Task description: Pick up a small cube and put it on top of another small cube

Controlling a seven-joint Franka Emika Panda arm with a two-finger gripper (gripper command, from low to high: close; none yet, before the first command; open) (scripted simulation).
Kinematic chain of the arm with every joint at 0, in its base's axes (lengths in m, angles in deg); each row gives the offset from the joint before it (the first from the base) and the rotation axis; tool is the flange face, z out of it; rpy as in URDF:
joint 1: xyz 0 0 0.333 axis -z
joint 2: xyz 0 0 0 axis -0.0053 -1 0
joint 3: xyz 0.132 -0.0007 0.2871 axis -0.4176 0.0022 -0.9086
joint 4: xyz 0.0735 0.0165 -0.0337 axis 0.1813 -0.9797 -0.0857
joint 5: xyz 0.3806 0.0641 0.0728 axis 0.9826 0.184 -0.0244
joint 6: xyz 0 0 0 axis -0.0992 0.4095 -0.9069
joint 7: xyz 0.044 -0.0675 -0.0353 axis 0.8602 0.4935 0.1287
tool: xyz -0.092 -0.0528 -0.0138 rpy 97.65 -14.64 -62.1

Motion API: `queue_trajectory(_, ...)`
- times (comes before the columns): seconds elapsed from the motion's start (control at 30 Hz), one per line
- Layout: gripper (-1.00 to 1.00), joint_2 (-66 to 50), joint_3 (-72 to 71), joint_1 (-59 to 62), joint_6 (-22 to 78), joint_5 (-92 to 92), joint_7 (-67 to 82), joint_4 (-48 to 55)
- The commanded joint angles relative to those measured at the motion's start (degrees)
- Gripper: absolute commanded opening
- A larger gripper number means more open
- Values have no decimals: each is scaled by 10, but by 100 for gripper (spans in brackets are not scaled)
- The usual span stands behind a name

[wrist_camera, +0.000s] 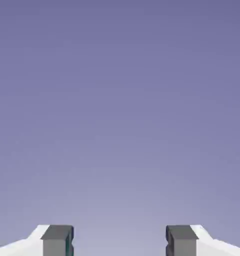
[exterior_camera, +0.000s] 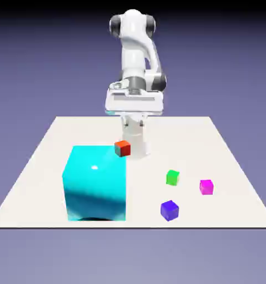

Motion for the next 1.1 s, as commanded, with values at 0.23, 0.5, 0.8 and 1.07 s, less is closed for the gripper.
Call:
queue_trajectory(0.23, 0, -166, -108, 83, 138, 70, -135, 148)
queue_trajectory(0.5, 0, -332, -216, 165, 277, 140, -270, 297)
queue_trajectory(0.8, 0, -519, -275, 223, 375, 191, -415, 353)
queue_trajectory(1.07, 0, -637, -285, 234, 388, 209, -487, 351)
